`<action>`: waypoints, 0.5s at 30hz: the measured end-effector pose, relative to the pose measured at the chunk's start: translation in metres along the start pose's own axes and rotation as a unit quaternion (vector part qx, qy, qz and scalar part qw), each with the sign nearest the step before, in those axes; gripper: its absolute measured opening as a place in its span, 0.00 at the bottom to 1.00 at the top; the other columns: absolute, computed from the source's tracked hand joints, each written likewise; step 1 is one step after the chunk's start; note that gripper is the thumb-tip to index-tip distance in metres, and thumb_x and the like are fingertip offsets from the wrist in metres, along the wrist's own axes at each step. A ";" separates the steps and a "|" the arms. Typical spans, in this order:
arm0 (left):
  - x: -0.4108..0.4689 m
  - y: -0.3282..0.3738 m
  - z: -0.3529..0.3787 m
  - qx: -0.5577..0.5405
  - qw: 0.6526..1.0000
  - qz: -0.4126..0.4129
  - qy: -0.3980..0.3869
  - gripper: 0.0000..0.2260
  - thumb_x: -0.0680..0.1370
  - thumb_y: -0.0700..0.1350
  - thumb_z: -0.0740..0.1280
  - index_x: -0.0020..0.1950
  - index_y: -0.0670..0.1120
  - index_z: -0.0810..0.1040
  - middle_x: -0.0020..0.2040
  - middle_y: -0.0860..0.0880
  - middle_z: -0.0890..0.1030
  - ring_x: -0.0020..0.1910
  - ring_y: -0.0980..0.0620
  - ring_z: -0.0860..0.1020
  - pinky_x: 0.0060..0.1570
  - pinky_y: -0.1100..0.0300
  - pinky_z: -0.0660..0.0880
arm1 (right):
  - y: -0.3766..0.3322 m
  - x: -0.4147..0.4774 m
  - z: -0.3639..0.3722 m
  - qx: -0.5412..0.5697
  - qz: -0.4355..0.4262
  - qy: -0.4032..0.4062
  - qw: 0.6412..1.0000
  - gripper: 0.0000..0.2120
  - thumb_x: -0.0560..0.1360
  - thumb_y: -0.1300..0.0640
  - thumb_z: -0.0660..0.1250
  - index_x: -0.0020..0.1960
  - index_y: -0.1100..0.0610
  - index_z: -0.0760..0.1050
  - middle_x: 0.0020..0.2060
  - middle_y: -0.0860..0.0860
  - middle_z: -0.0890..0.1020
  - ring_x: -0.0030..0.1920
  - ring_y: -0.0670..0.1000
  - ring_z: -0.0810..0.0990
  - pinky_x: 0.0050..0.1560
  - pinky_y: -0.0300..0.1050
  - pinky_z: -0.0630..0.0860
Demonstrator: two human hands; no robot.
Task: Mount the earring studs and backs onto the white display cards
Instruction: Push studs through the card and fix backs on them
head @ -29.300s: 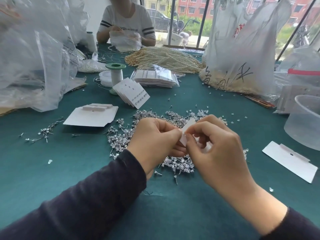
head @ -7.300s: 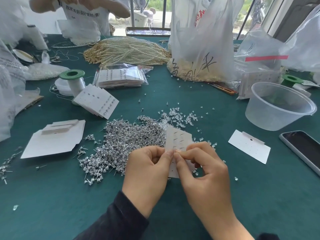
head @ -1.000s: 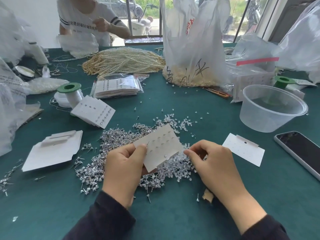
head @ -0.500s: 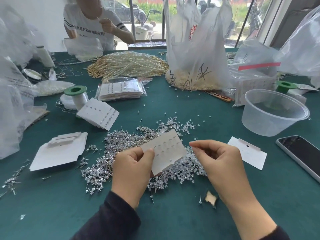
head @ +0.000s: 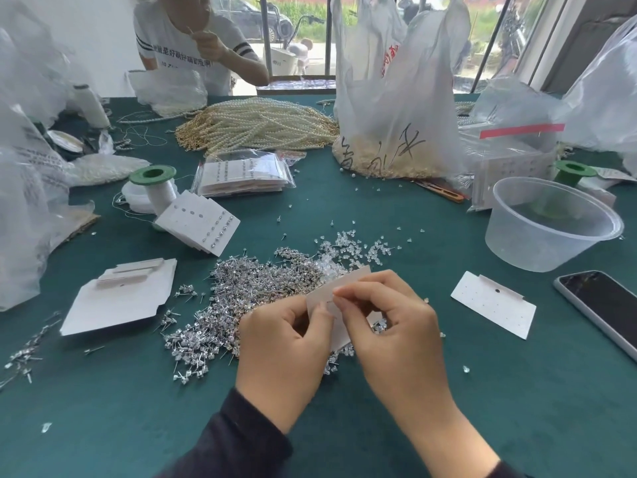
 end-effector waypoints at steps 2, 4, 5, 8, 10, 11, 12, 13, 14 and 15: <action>0.000 0.000 -0.001 0.000 1.000 -0.001 0.002 0.16 0.67 0.48 0.62 0.27 0.37 0.76 0.23 0.40 0.73 0.23 0.51 0.66 0.26 0.54 0.64 | 0.002 -0.001 0.000 0.013 0.006 -0.005 1.000 0.02 0.68 0.63 0.69 0.38 0.57 0.80 0.36 0.45 0.78 0.36 0.44 0.76 0.38 0.31 0.71; 0.000 0.000 -0.003 0.007 1.000 0.002 0.004 0.16 0.68 0.49 0.62 0.27 0.37 0.76 0.23 0.40 0.74 0.24 0.47 0.67 0.26 0.54 0.64 | 0.002 0.000 0.001 0.021 0.006 -0.009 1.000 0.02 0.68 0.62 0.68 0.38 0.57 0.79 0.36 0.45 0.78 0.37 0.44 0.77 0.38 0.30 0.70; 0.000 0.001 -0.003 0.012 1.000 0.008 0.006 0.16 0.68 0.49 0.62 0.27 0.37 0.76 0.23 0.40 0.73 0.24 0.46 0.67 0.26 0.54 0.64 | 0.002 0.000 0.002 0.020 0.003 -0.013 1.000 0.03 0.68 0.62 0.68 0.38 0.56 0.79 0.36 0.45 0.77 0.37 0.44 0.77 0.38 0.30 0.70; -0.001 0.002 -0.004 0.011 1.000 0.011 0.010 0.17 0.68 0.49 0.62 0.29 0.37 0.77 0.24 0.39 0.74 0.26 0.45 0.69 0.27 0.55 0.65 | 0.003 0.000 0.004 0.021 0.006 -0.022 1.000 0.03 0.68 0.62 0.68 0.38 0.56 0.78 0.37 0.45 0.78 0.38 0.44 0.77 0.39 0.32 0.72; -0.001 0.002 -0.003 0.018 1.000 0.019 0.013 0.17 0.68 0.49 0.62 0.28 0.37 0.77 0.24 0.39 0.74 0.25 0.46 0.68 0.26 0.57 0.65 | 0.004 -0.001 0.004 0.025 0.008 -0.023 0.999 0.03 0.69 0.62 0.67 0.39 0.57 0.78 0.37 0.45 0.78 0.39 0.45 0.78 0.40 0.35 0.74; -0.001 0.003 -0.004 0.028 0.999 0.028 0.016 0.17 0.68 0.49 0.62 0.27 0.37 0.76 0.23 0.40 0.73 0.25 0.48 0.66 0.25 0.59 0.63 | 0.004 -0.001 0.004 0.025 0.006 -0.025 0.999 0.03 0.69 0.62 0.68 0.39 0.57 0.79 0.37 0.45 0.78 0.39 0.45 0.78 0.40 0.34 0.74; -0.001 0.004 -0.004 0.036 0.999 0.035 0.018 0.17 0.68 0.49 0.62 0.27 0.37 0.76 0.22 0.40 0.72 0.25 0.49 0.66 0.25 0.61 0.60 | 0.004 -0.001 0.004 0.025 0.004 -0.027 0.999 0.03 0.69 0.63 0.68 0.39 0.56 0.79 0.37 0.45 0.78 0.39 0.45 0.78 0.40 0.34 0.73; -0.001 0.004 -0.004 0.040 0.998 0.036 0.018 0.17 0.68 0.48 0.62 0.27 0.37 0.75 0.22 0.40 0.71 0.26 0.49 0.66 0.25 0.61 0.59 | 0.004 -0.001 0.004 0.024 0.001 -0.028 0.999 0.03 0.69 0.63 0.68 0.39 0.56 0.79 0.37 0.44 0.78 0.39 0.45 0.78 0.39 0.33 0.73; -0.001 0.004 -0.003 0.041 0.998 0.037 0.017 0.16 0.68 0.48 0.62 0.27 0.37 0.75 0.22 0.41 0.71 0.27 0.48 0.67 0.25 0.61 0.59 | 0.003 -0.001 0.004 0.021 -0.003 -0.028 0.999 0.03 0.68 0.63 0.68 0.38 0.56 0.79 0.37 0.44 0.78 0.38 0.44 0.78 0.39 0.32 0.73; -0.001 0.004 -0.003 0.043 0.998 0.039 0.016 0.16 0.68 0.48 0.62 0.26 0.37 0.75 0.21 0.41 0.71 0.27 0.48 0.67 0.24 0.62 0.59 | 0.002 -0.001 0.004 0.018 -0.007 -0.028 0.999 0.03 0.68 0.63 0.68 0.38 0.57 0.79 0.37 0.44 0.78 0.38 0.44 0.77 0.38 0.33 0.73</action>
Point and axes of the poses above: each hand's wrist, its own x-axis towards the middle knuckle, its own z-axis out of the palm, y = z × x, the point moved 8 cm from there along x, towards the middle knuckle
